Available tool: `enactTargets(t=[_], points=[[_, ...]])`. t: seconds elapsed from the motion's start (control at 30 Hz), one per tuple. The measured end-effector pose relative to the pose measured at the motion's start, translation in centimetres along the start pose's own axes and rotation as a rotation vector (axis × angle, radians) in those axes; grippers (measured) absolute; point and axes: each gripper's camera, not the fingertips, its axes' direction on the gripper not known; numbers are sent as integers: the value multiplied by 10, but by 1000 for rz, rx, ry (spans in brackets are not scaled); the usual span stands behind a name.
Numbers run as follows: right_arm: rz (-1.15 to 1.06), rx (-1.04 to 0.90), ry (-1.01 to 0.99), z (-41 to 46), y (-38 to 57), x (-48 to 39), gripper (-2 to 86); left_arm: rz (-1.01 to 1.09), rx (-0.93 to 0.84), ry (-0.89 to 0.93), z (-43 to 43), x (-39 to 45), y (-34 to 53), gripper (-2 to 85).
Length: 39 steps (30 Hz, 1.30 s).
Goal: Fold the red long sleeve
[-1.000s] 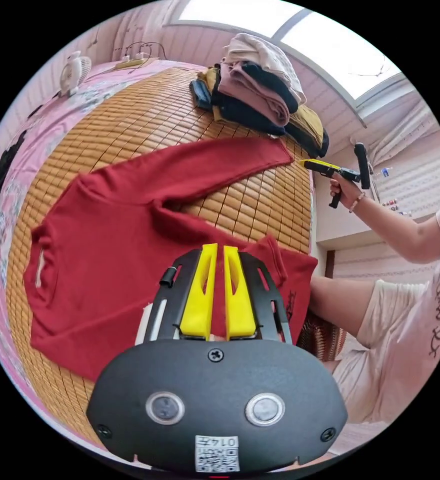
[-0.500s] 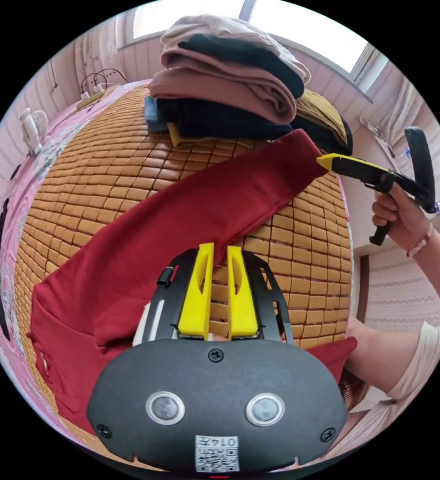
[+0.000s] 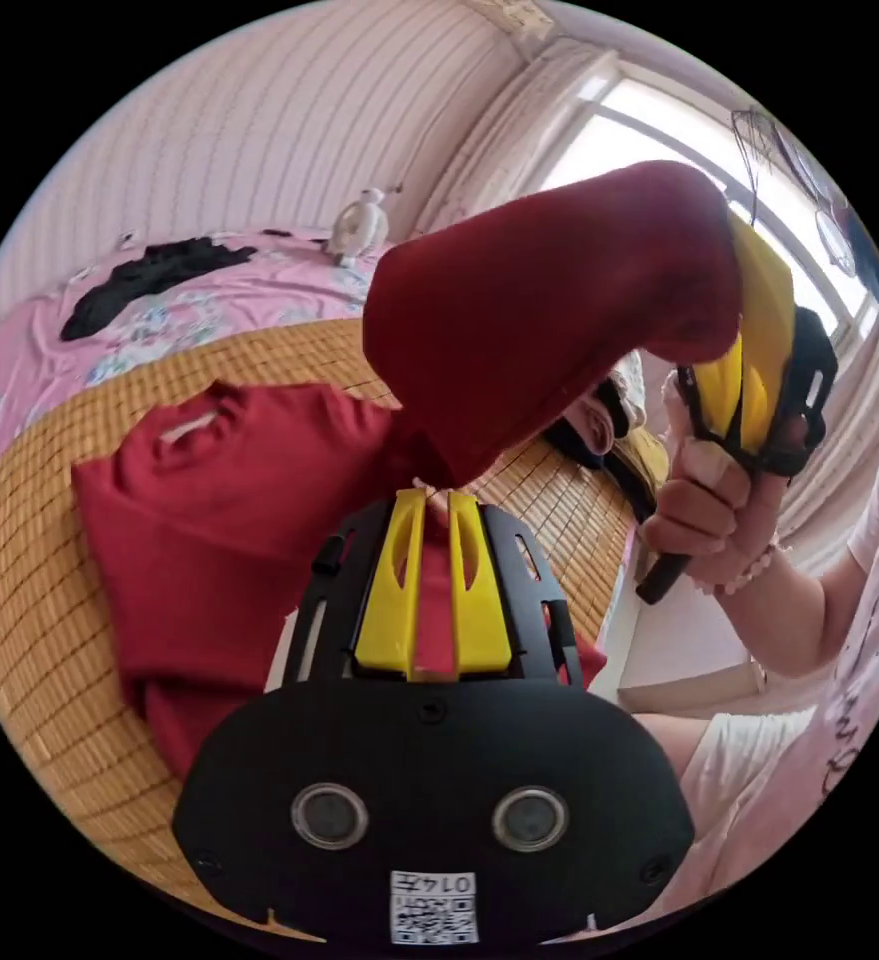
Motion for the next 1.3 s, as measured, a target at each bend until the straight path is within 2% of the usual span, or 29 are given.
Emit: enactTargets(t=[0.1,0.23,0.37,0.47,0.6,0.63,0.73,0.83,0.87,0.93,1.0,1.1,1.2,1.3], points=[[-20,-358,-155,80,28,-20,26,-175,-109,-148,-61,-50,77,44],[31,-758,-211,149,106,-36,63,-431,-258,-319,-123,-96,184,44],[56,-889,-168,157,132,-38,71,-625,-214,-276,-155,-121,242,49],[54,-856,-32,147,119,-18,74,-622,-171,-245,-157,-132,251,50],[57,-667,414,120,76,53,104,-574,-68,-220,-158,-151,242,57],[79,-584,544,110,63,79,118,-534,-24,-224,-158,-162,234,64],[163,-461,772,100,36,150,149,-440,36,-240,-146,-204,197,85],[300,-405,897,103,21,215,155,-411,68,-283,-127,-254,150,125],[337,-410,898,104,19,228,151,-428,59,-273,-117,-275,132,137],[542,-473,774,109,19,270,74,-465,37,-274,-101,-301,112,130],[574,-509,742,104,10,282,50,-518,0,-242,-86,-322,102,87],[458,-461,713,83,-9,277,38,-561,-114,-115,-74,-350,98,45],[394,-343,590,48,-21,256,34,-529,-66,-68,-99,-352,98,39],[313,-275,477,10,-18,211,34,-369,53,-51,-145,-315,106,39]])
